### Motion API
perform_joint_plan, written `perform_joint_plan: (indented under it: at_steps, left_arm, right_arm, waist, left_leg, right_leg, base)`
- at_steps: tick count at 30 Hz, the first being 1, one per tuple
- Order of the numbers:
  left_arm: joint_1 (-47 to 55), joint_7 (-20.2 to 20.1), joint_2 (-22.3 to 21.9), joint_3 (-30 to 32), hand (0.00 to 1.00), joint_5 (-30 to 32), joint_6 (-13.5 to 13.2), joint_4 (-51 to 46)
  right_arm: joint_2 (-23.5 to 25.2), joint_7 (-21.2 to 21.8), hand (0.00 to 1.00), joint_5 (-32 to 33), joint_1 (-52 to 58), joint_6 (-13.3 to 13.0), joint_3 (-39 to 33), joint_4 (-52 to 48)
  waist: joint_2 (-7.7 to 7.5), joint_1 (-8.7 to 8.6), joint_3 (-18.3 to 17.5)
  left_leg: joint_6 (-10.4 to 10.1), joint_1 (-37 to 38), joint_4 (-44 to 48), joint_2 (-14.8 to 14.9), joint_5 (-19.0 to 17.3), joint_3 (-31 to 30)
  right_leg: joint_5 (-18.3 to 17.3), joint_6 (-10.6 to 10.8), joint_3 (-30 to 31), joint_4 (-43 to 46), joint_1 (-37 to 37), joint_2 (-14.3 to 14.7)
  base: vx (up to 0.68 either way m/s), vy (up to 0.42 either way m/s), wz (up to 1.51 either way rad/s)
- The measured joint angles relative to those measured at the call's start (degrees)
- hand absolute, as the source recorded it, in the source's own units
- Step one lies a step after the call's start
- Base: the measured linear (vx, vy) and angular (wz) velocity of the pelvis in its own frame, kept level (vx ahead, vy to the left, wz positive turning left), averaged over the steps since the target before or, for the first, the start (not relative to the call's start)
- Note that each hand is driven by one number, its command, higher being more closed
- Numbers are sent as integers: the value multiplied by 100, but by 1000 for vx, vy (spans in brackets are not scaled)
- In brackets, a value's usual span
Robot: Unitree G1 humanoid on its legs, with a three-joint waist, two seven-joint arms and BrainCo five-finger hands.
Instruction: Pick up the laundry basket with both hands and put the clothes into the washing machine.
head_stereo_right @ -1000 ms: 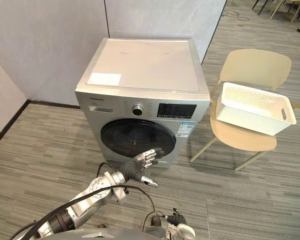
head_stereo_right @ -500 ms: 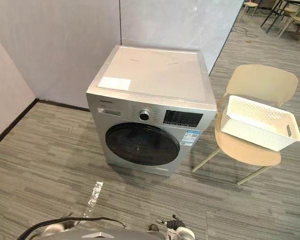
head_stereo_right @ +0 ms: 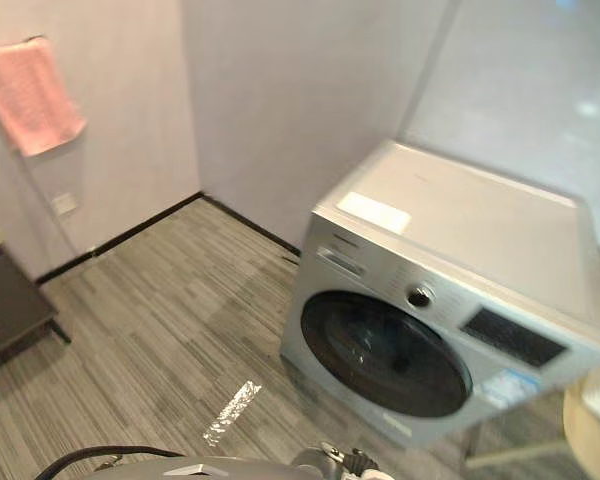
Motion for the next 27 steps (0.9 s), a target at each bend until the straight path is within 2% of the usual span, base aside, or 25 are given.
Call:
perform_joint_plan:
  at_steps: [1,2,3,4,6,7,9,11,12,13,14,16,17,18,19,20,21,22,23,24,25,26,27]
  left_arm:
    - [0,2,-5,53,0,-5,1,-6]
    - [18,10,-53,193,0,0,21,-98]
    - [18,21,-76,233,0,4,24,-143]
    - [-4,31,-104,259,0,60,21,-242]
    - [-40,40,-193,469,0,131,-6,-409]
    - [-60,49,-257,634,0,154,-32,-470]
    - [-64,55,-308,787,0,263,-31,-540]
    - [-63,54,-319,889,0,355,-28,-556]
    - [-60,94,-395,965,0,355,-23,-550]
    - [8,144,-429,963,0,354,-30,-513]
    - [-5,151,-431,943,0,354,-31,-493]
    - [-92,165,-432,878,0,330,-29,-415]
    - [-134,171,-433,872,0,302,-29,-391]
    - [-206,174,-425,808,0,226,-33,-389]
    - [-259,171,-430,701,0,227,-37,-393]
    - [-258,175,-434,640,0,232,-37,-393]
    - [-241,181,-421,549,0,234,-40,-393]
    - [-225,188,-407,435,0,245,-38,-383]
    - [-218,183,-405,383,0,250,-37,-379]
    - [-201,170,-283,282,0,290,-39,-341]
    - [-200,163,-208,236,0,378,-39,-339]
    - [-199,150,-103,213,0,517,-29,-324]
    - [-168,153,-32,205,0,585,-27,-248]
  right_arm:
    - [58,1,0,0,40,-1,4,-82]
    - [68,3,0,14,93,-9,56,-270]
    - [68,0,0,71,88,-10,68,-320]
    - [61,-13,0,162,99,-8,180,-356]
    - [47,-25,0,178,97,-5,280,-353]
    - [12,-31,0,196,93,1,415,-349]
    - [-30,-32,0,203,88,2,612,-348]
    - [-55,-30,0,196,50,13,761,-318]
    - [-132,-1,0,138,-3,48,794,-285]
    - [-210,0,0,108,-55,48,774,-276]
    - [-228,1,0,99,-104,50,772,-254]
    - [-247,-27,0,117,-185,43,773,-233]
    - [-271,-6,0,115,-177,67,786,-227]
    - [-348,173,0,105,-155,46,918,-233]
    - [-422,335,0,156,-181,97,899,-116]
    - [-442,329,0,157,-162,74,883,-71]
    - [-413,194,0,184,-160,37,765,-62]
    - [-369,-5,0,247,-155,-17,594,-88]
    - [-363,-36,0,325,-155,-43,543,-91]
    - [-249,-83,0,408,-178,-73,531,-76]
    - [-160,-123,0,449,-162,-73,537,-67]
    - [-24,-138,0,465,-228,-83,550,-69]
    - [87,-140,0,543,-249,-84,552,-71]
  waist:
    - [-10,-1,6]
    - [-15,32,12]
    - [0,29,30]
    - [5,5,29]
    - [5,0,29]
    - [7,26,28]
    - [-4,57,25]
    - [-49,84,-4]
    - [27,141,-31]
    - [183,120,-123]
    - [231,92,-126]
    - [303,-17,-91]
    - [323,-16,-51]
    - [311,42,102]
    - [413,113,150]
    - [452,104,159]
    - [480,83,181]
    - [532,53,196]
    - [560,69,193]
    - [435,86,141]
    - [273,61,160]
    - [13,60,129]
    - [-36,66,166]
  left_leg:
    - [-5,-23,50,-12,-27,-123]
    - [-14,-12,74,-63,-87,-355]
    - [-24,30,58,-75,-110,-438]
    - [-69,40,102,-51,-269,-462]
    - [-124,-43,322,-42,-461,-489]
    - [-173,-99,561,-39,-678,-581]
    - [-279,-140,914,6,-1057,-799]
    - [-386,-119,1119,136,-1421,-962]
    - [-518,-46,1151,411,-1576,-981]
    - [-638,-56,1183,723,-1554,-1039]
    - [-715,-110,1250,813,-1471,-1048]
    - [-951,-529,2157,889,-912,-940]
    - [-993,-659,2521,897,-707,-758]
    - [-934,-926,3282,1065,-437,-87]
    - [-877,-1208,3811,1351,-554,745]
    - [-923,-1305,3869,1500,-610,1151]
    - [-959,-1385,3686,1665,-617,1745]
    - [-1070,-1422,2813,1684,-307,2294]
    - [-993,-1420,2510,1689,-219,2446]
    - [-1093,-1206,1841,1469,-326,2526]
    - [-1074,-1020,1348,1329,-335,2562]
    - [-701,-729,455,1144,-130,2647]
    - [-660,-658,61,1033,129,2682]
  right_leg:
    - [-102,100,102,-61,-97,131]
    - [-278,306,362,-492,-324,378]
    - [-341,293,433,-818,-316,437]
    - [-400,264,686,-1924,-219,536]
    - [-338,187,1100,-3046,-82,595]
    - [-251,117,1273,-3562,-27,603]
    - [-123,116,1242,-3831,26,610]
    - [7,195,909,-3887,102,585]
    - [144,643,741,-3725,86,762]
    - [10,413,491,-3602,101,1040]
    - [-39,332,401,-3585,121,1125]
    - [-170,109,-36,-3800,538,1198]
    - [-194,67,-148,-3911,750,1199]
    - [-246,-19,-333,-4107,1192,1185]
    - [-296,-102,-467,-4170,1488,1175]
    - [-298,-105,-542,-4172,1590,1159]
    - [-301,-102,-680,-4176,1738,1138]
    - [-322,-71,-860,-4177,1919,1164]
    - [-367,-22,-886,-4166,1911,1221]
    - [-532,24,-840,-4194,1867,1126]
    - [-548,43,-811,-4258,1846,1061]
    - [-547,44,-807,-4307,1701,967]
    - [-520,29,-799,-4311,1606,895]
  base:
    - [156,36,133]
    - [144,6,96]
    - [231,-49,118]
    - [185,-80,88]
    - [242,-150,86]
    - [340,-251,82]
    - [347,-291,64]
    - [382,-374,35]
    - [462,-462,20]
    - [469,-454,21]
    - [450,-443,45]
    - [399,-425,78]
    - [334,-356,96]
    - [269,-270,84]
    - [241,-229,78]
    - [193,-156,65]
    - [163,-75,72]
    - [133,-36,69]
    - [105,-12,69]
    - [65,-3,46]
    - [84,-11,49]
    - [47,1,30]
    - [14,-12,19]
